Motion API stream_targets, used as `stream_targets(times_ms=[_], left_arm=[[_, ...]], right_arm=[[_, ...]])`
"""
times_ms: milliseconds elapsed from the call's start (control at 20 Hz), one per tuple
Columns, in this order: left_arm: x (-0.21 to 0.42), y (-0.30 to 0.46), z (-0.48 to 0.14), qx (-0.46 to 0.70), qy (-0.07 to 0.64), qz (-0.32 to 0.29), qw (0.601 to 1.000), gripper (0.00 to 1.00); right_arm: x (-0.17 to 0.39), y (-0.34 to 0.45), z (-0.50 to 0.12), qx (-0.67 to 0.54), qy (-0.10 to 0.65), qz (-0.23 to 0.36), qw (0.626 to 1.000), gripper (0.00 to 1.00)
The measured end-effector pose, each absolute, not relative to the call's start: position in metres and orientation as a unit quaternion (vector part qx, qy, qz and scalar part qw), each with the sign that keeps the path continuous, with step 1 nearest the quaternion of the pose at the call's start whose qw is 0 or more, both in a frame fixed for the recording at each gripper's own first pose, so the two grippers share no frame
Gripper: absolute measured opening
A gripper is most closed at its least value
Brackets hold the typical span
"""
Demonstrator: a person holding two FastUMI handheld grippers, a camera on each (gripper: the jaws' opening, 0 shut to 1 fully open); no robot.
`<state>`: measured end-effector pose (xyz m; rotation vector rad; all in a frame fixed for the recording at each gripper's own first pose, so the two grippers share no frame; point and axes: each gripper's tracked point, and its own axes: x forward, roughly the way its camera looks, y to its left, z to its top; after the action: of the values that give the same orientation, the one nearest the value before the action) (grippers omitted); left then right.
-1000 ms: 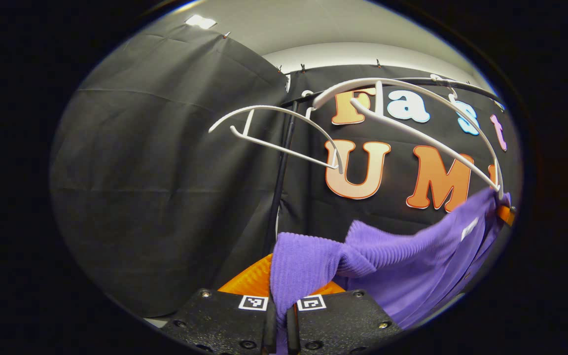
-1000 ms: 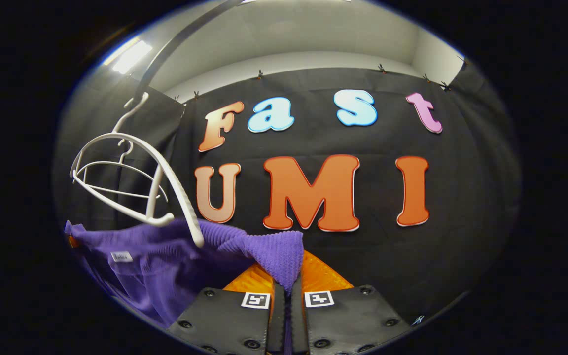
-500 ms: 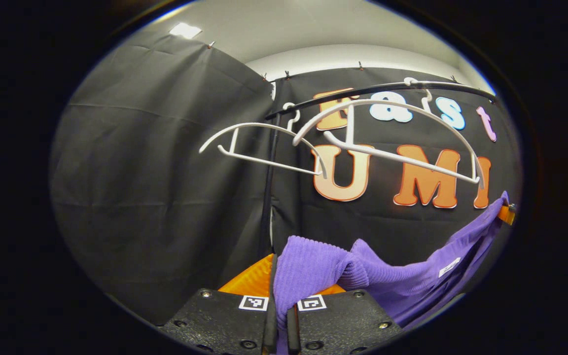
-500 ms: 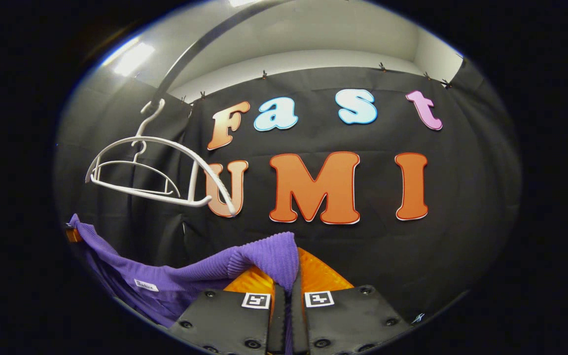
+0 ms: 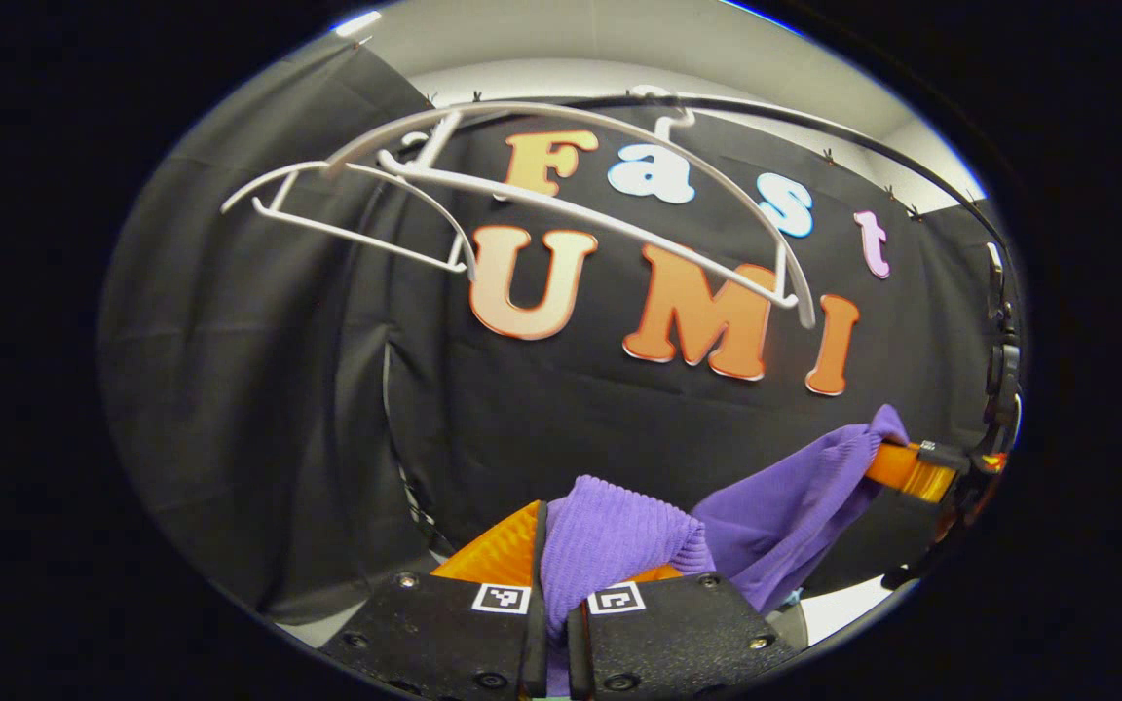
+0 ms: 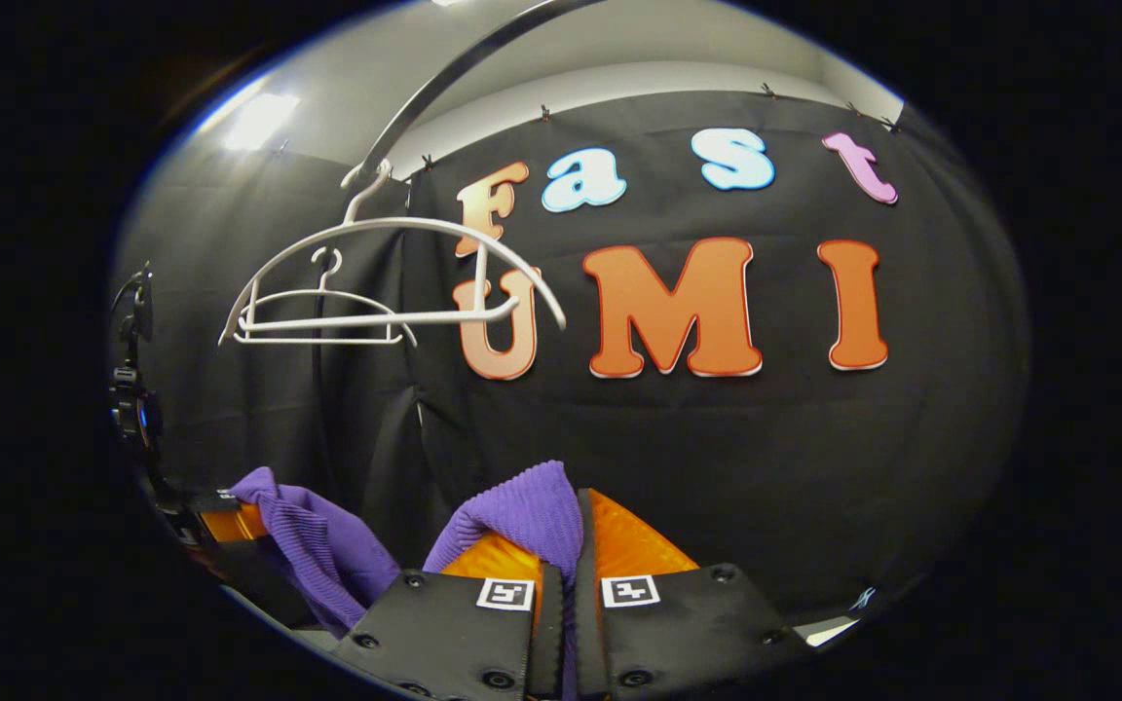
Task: Grasp the clothes on the hanger with both hands and then place them into the laundry hamper below.
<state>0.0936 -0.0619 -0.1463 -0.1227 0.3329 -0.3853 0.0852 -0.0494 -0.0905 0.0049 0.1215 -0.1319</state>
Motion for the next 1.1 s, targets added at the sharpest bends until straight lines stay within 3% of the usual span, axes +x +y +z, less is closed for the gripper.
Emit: stream_targets(times_ms=[150,350,750,850,1100], left_arm=[[0.066,-0.102,-0.183,-0.096,0.218,-0.238,0.942,0.08],[0.026,-0.132,-0.243,-0.054,0.304,-0.262,0.914,0.08],[-0.026,-0.146,-0.343,-0.038,0.439,-0.243,0.864,0.09],[-0.031,-0.146,-0.350,-0.054,0.459,-0.228,0.857,0.06],[-0.042,-0.143,-0.351,-0.047,0.482,-0.214,0.848,0.12]], right_arm=[[0.072,-0.052,-0.147,0.038,0.128,-0.068,0.989,0.12],[0.053,-0.054,-0.206,0.038,0.198,-0.073,0.977,0.12],[0.010,-0.051,-0.309,0.060,0.326,-0.066,0.941,0.12],[0.008,-0.055,-0.324,0.067,0.344,-0.068,0.934,0.12],[-0.003,-0.065,-0.353,0.077,0.391,-0.075,0.914,0.12]])
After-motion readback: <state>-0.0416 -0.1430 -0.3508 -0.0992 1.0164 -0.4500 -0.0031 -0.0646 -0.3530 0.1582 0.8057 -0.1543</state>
